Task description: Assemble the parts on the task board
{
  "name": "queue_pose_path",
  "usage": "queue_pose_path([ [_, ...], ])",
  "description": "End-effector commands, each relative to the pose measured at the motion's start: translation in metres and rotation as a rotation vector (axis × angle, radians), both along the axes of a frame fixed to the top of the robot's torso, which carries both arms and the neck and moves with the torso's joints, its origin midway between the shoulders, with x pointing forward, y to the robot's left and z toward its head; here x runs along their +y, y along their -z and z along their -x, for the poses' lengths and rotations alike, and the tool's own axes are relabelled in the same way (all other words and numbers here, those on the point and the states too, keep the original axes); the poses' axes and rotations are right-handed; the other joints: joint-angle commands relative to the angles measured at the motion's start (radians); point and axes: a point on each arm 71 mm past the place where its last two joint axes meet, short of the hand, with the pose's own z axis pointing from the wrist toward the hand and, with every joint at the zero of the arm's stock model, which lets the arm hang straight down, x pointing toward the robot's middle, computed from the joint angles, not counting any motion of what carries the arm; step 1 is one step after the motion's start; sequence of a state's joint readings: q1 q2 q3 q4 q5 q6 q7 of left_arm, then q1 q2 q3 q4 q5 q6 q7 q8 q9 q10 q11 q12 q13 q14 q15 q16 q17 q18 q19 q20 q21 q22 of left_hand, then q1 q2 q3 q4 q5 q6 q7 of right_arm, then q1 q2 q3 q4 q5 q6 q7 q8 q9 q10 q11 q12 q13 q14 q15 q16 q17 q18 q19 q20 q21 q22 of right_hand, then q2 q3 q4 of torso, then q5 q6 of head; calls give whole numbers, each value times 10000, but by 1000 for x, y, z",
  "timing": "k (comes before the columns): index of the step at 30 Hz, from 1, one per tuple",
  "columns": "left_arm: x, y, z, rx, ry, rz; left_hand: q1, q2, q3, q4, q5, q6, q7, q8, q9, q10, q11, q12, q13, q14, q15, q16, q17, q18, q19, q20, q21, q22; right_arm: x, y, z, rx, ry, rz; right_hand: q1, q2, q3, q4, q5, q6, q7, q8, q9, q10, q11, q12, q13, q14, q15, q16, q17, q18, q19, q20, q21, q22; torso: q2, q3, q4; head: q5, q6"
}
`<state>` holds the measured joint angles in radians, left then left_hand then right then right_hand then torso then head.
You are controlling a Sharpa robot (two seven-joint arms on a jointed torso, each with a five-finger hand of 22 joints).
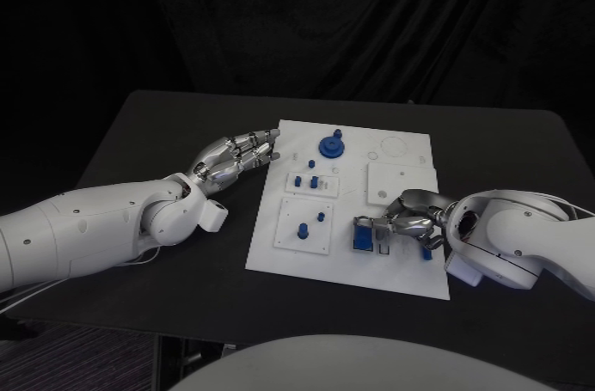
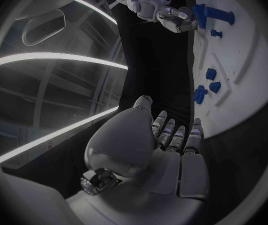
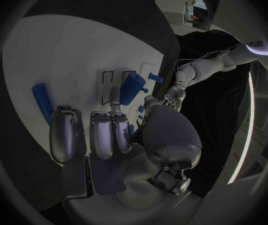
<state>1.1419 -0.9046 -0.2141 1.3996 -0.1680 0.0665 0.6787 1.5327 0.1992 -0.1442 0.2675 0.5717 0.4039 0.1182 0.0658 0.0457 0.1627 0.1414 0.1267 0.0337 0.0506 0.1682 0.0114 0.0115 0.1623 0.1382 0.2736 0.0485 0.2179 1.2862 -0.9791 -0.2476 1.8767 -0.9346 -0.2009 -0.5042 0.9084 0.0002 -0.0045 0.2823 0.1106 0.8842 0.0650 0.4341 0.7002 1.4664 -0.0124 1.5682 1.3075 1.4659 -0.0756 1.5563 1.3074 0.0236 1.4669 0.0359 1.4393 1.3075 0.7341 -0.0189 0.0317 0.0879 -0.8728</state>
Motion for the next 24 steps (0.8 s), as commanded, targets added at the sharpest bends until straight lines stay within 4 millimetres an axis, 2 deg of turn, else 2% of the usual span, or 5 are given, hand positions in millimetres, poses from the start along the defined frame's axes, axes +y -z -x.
queue_pose_path([
  [1,-1,0,2,-73,137,205,41,68,55,2,25,-35,29,48,2,28,50,30,10,-12,61,58,15,162,-2,85,67,17,3,-6,0,-905,-357,-502,589,-20,-86,-120,345,154,-87,254,102,1044,-16,26,2633,989,11,21,2347,105,407,22,41,2183,2,-1,2,5,2],
  [7,-1,0,2,-49,145,207,37,71,61,4,23,-10,41,55,6,38,59,39,12,-1,75,62,18,158,12,92,73,27,7,-14,4,-1727,-1041,-921,1778,59,-368,-455,1009,47,-304,1438,898,1044,-183,26,2633,996,-139,40,2385,88,440,-120,106,2206,5,1,5,-15,2],
  [16,0,1,2,-29,133,193,37,71,61,4,23,-10,41,55,6,38,59,39,12,-1,75,62,18,158,12,92,73,27,4,-14,8,-1803,-1446,-820,2401,203,-898,-520,1027,-423,-510,3225,2439,1044,-389,26,2633,997,-299,41,2388,88,442,-269,103,2206,5,11,-5,-10,2],
  [21,0,1,2,-20,137,192,36,72,65,3,23,-4,42,59,7,55,79,51,15,4,80,64,18,156,22,97,78,34,3,-12,9,-1878,-1771,-292,2510,128,-1161,-521,1026,-642,-585,3854,3087,1044,-455,26,2633,983,-358,15,2329,104,411,-325,36,2184,1,3,-5,-7,2],
  [24,0,1,2,-14,141,191,36,72,65,3,23,-4,42,59,7,55,79,51,15,4,80,64,18,156,22,97,78,34,3,-10,10,-1880,-1952,-4,2516,82,-1228,-505,1027,-683,-597,3964,3210,1044,-466,26,2633,976,-365,0,2294,113,394,-335,2,2172,-2,1,-5,-8,2],
])
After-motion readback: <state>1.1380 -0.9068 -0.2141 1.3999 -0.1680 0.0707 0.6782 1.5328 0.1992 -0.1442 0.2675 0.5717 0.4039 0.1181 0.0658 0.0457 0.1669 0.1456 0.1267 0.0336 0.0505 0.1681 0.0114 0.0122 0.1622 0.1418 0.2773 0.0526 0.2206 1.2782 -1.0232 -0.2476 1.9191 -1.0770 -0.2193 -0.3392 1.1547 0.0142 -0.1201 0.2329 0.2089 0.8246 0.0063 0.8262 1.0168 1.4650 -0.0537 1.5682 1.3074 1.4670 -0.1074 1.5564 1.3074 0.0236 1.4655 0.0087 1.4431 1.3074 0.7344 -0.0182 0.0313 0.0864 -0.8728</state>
